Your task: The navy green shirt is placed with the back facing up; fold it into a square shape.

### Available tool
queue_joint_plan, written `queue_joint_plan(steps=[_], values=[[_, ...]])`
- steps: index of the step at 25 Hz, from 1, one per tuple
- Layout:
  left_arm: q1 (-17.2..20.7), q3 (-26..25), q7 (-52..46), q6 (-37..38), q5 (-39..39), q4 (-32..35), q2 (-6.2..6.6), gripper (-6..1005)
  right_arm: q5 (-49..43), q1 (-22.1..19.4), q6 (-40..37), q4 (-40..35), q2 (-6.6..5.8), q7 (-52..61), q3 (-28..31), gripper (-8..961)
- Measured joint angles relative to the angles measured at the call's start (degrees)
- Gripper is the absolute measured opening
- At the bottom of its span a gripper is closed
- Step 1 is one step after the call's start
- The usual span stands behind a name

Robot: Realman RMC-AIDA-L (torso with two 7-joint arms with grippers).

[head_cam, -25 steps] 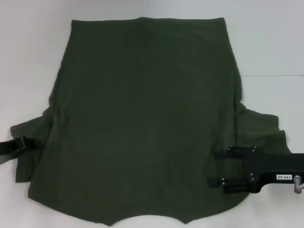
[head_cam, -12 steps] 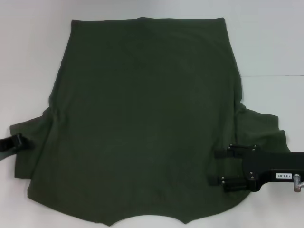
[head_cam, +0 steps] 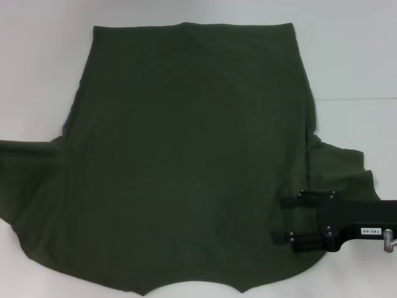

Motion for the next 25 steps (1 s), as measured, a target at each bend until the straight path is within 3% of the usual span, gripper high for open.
queue_joint_plan(steps=[3, 7, 12, 16, 19, 25], values=[[-3.3, 0.7, -0.6, 2.1, 2.7, 0.5, 1.42, 23, 0.0, -0.1, 0.0, 0.0, 0.0, 0.0, 0.0, 928], [-6.0, 2.2, -2.8, 4.4, 4.0, 0.4, 2.36, 24, 0.0, -0.2, 0.0, 0.0, 0.0, 0.0, 0.0, 928], [-10.1, 9.9, -11.3, 8.4, 4.2, 0.0, 3.02, 26, 0.0, -0.4, 0.5, 0.0, 0.0, 0.0, -0.1, 928], [-13.2, 17.5, -19.9, 8.9, 4.3, -2.3, 2.44, 28, 0.0, -0.4, 0.7, 0.0, 0.06, 0.0, -0.3, 928], [-15.1, 19.1, -23.3, 7.5, 4.2, -5.4, 1.85, 51, -0.2, -0.4, 0.7, 0.0, 0.17, 0.0, -0.3, 928], [-16.6, 18.7, -24.2, -0.1, 2.4, -11.4, -1.67, 97, -1.3, -0.4, 0.8, 0.0, 0.43, 0.0, 0.0, 928]])
